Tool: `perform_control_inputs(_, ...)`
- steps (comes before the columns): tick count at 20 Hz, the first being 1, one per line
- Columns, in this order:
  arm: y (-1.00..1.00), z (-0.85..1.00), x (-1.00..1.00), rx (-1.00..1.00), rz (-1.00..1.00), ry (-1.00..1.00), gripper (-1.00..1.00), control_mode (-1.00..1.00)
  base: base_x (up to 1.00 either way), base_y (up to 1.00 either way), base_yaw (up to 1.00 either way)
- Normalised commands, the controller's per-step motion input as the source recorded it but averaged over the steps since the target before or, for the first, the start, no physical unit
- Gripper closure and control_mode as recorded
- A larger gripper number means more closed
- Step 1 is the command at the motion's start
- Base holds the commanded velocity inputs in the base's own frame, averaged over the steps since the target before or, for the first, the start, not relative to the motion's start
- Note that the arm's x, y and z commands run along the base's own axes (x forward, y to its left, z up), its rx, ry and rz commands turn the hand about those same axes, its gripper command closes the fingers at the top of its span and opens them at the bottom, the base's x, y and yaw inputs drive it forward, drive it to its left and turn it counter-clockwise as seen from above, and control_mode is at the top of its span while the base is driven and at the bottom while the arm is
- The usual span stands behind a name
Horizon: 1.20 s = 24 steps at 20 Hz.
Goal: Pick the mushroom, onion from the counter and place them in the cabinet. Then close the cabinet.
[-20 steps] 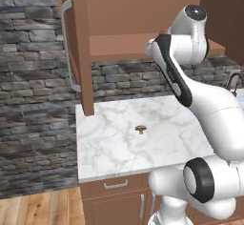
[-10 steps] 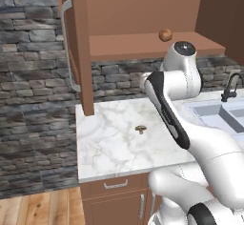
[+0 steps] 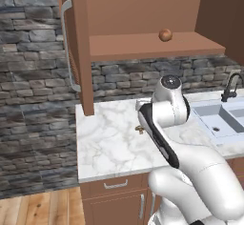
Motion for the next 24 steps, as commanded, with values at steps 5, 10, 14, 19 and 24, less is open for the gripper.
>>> perform_control_inputs(5,0.01,-0.41,0.25,0.01,0.00,0.17,-1.00,-1.00,0.00,0.00,0.00)
perform_control_inputs(10,0.00,-0.35,0.47,0.00,0.00,0.01,-1.00,-1.00,0.00,0.00,0.00)
perform_control_inputs(14,0.00,-0.36,0.44,0.00,0.00,0.00,-1.00,-1.00,0.00,0.00,0.00)
perform_control_inputs(19,0.03,-0.56,0.26,0.00,0.00,0.01,-1.00,-1.00,0.00,0.00,0.00)
perform_control_inputs(24,0.06,-0.34,0.19,0.00,0.00,0.03,-1.00,-1.00,0.00,0.00,0.00)
